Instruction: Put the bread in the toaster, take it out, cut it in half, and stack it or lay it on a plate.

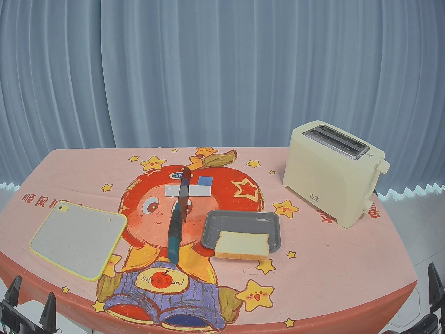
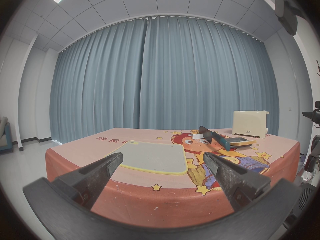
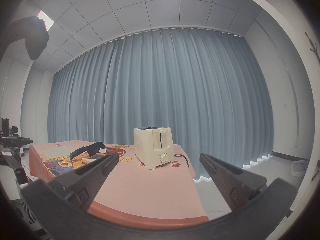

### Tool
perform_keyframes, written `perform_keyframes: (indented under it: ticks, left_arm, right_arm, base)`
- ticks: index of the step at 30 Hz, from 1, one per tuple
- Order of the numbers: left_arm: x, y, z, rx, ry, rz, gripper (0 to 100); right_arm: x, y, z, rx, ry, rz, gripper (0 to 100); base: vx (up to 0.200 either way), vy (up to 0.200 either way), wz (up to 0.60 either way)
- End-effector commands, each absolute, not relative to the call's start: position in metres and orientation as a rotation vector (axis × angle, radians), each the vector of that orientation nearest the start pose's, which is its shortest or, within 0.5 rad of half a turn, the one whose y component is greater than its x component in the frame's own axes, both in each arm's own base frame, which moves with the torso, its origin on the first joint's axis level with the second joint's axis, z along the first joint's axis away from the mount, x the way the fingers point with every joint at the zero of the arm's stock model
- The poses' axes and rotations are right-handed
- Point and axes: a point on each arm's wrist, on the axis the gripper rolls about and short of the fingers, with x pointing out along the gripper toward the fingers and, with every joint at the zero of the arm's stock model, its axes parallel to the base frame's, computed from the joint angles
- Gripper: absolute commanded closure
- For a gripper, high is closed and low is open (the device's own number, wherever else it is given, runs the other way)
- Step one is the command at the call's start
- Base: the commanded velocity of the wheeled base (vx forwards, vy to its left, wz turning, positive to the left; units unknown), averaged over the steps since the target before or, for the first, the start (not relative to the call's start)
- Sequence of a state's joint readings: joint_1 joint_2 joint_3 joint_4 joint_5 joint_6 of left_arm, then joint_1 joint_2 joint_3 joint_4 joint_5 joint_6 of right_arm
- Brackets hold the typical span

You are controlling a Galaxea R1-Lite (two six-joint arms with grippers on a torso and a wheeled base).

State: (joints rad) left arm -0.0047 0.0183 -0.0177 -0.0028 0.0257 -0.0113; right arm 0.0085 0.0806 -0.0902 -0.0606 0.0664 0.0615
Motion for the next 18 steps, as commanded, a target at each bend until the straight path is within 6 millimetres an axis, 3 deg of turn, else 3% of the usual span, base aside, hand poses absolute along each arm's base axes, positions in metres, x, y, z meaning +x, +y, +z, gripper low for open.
perform_keyframes:
  ticks: [1,18]
  left_arm:
    - [-0.0213,0.0007,0.0761,-0.009,0.018,0.023,0]
    - [-0.0213,0.0008,0.0761,-0.015,0.018,0.026,0]
  right_arm:
    - [-0.0147,0.0015,0.1169,0.063,-0.005,0.077,0]
    - [-0.0134,0.0016,0.1157,0.063,0.011,0.07,0]
  base:
    - [0.0,0.0,0.0]
    - [0.0,0.0,0.0]
